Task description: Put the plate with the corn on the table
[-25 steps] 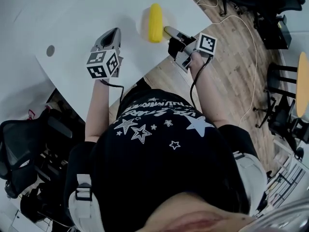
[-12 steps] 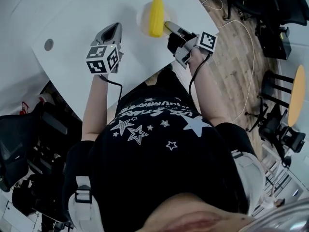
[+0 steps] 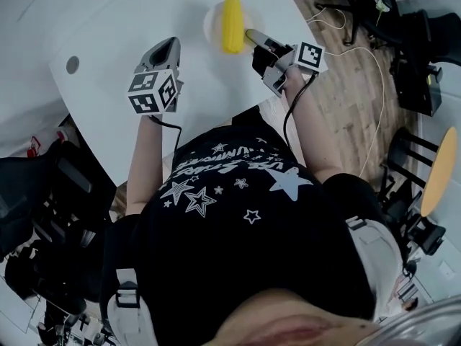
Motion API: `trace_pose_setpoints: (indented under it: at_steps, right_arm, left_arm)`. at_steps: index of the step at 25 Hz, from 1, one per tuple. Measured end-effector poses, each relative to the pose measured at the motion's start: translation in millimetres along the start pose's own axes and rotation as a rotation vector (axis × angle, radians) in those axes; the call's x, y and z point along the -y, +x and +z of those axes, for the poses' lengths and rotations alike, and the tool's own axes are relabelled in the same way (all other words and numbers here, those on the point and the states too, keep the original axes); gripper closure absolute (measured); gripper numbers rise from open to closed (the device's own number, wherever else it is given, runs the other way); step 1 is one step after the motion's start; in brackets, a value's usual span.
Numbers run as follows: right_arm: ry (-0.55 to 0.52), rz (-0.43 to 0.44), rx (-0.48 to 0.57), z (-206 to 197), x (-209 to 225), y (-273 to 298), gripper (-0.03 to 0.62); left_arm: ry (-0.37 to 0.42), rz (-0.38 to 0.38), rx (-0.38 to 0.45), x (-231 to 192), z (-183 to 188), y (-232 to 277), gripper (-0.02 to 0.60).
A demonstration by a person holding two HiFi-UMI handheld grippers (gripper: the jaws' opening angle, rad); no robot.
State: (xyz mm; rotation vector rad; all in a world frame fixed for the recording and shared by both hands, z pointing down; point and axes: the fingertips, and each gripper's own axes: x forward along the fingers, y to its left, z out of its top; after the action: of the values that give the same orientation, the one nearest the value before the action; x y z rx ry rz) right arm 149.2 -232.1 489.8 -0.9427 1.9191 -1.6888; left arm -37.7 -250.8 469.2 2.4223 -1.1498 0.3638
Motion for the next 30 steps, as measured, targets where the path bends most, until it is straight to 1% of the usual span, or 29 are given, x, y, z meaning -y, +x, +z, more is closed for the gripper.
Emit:
trace_pose_setpoints:
  at_steps: [5, 9, 12, 18, 23, 27, 30]
  right_arm:
    - [-0.020, 0.017, -0.061, 10, 8, 2, 0.563]
    - [-0.013, 0.014, -0.095, 57, 26, -3, 0.563]
    - [-0.021, 0.013, -0.126, 81, 40, -6, 0.563]
    - [-0.042, 0.004, -0.191, 102, 67, -4, 0.563]
    - [-0.037, 0.019, -0.225, 125, 82, 3, 0.565]
    - [-0.023, 0.037, -0.250, 137, 91, 16, 0.565]
    - [-0.010, 0.033, -0.257, 143, 97, 25, 0.565]
  left_arm:
    - [-0.026, 0.054, 0.005, 1, -7, 3, 0.577]
    - [-0.043, 0.087, -0.012, 19, 3, 42, 0.577]
    - [-0.051, 0.112, -0.023, 29, 6, 64, 0.577]
    - [-0.076, 0.177, -0.021, 31, 5, 85, 0.577]
    - [-0.106, 0.217, -0.032, 34, 0, 104, 0.577]
    - [-0.118, 0.239, -0.040, 34, -1, 118, 0.577]
    - [-0.115, 0.244, -0.058, 35, -3, 127, 0.577]
